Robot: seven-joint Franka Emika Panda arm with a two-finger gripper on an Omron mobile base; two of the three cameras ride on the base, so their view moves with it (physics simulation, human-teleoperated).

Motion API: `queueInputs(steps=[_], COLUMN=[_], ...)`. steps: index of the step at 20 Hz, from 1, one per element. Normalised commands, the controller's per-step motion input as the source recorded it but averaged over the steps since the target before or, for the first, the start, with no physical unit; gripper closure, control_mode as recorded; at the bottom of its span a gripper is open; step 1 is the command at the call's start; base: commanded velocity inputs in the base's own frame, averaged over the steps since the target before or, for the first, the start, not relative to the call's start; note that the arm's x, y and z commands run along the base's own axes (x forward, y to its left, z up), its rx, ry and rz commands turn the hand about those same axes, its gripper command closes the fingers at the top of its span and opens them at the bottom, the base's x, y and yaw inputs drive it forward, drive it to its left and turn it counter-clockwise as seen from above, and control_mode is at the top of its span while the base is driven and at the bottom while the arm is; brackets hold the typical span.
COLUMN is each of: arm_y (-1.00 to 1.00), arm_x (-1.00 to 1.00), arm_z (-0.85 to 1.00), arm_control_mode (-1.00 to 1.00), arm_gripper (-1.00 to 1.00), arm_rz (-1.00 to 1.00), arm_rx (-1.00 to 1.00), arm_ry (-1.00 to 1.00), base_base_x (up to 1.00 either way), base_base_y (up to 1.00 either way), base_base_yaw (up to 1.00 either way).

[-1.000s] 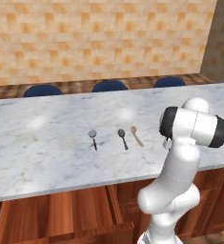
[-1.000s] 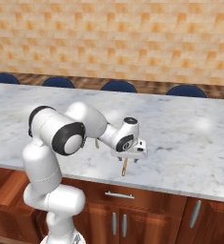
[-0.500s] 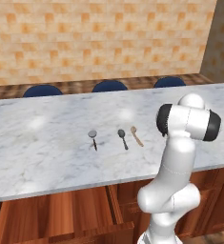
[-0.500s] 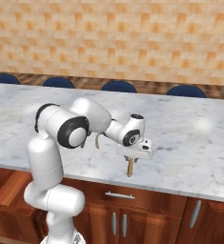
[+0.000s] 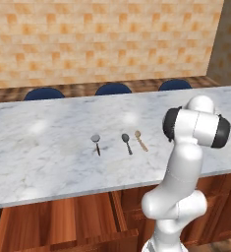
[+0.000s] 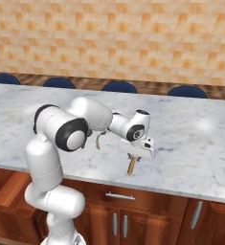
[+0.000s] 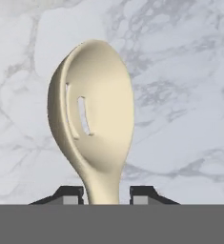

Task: Organize the utensils by type. Pick up the wooden spoons from the counter and place them in the open cabinet. Then pick up the metallic utensils from the counter and place them in the open drawer.

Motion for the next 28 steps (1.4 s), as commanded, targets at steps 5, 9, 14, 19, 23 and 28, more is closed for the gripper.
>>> queueInputs(steps=[5,9,14,19,23,28], arm_y=[0.18,0.36,0.42,0.28,0.21,0.15], arm_x=[-0.36,-0.37,-0.31,-0.11,-0.13,-0.21], arm_z=[0.94,1.0,0.85,0.48,0.39,0.33], arm_control_mode=[-1.0,-1.0,-1.0,-1.0,-1.0,-1.0], arm_gripper=[1.0,1.0,1.0,1.0,1.0,1.0], arm_rz=[-0.01,0.0,0.0,0.0,0.0,0.0], arm_rx=[0.0,0.0,-0.03,-0.1,-0.1,-0.09], arm_ry=[0.0,-0.03,-0.03,-0.05,-0.02,-0.08], base_base_x=[0.0,0.0,0.0,0.0,0.0,0.0], base_base_y=[0.0,0.0,0.0,0.0,0.0,0.0], base_base_yaw=[0.0,0.0,0.0,0.0,0.0,0.0])
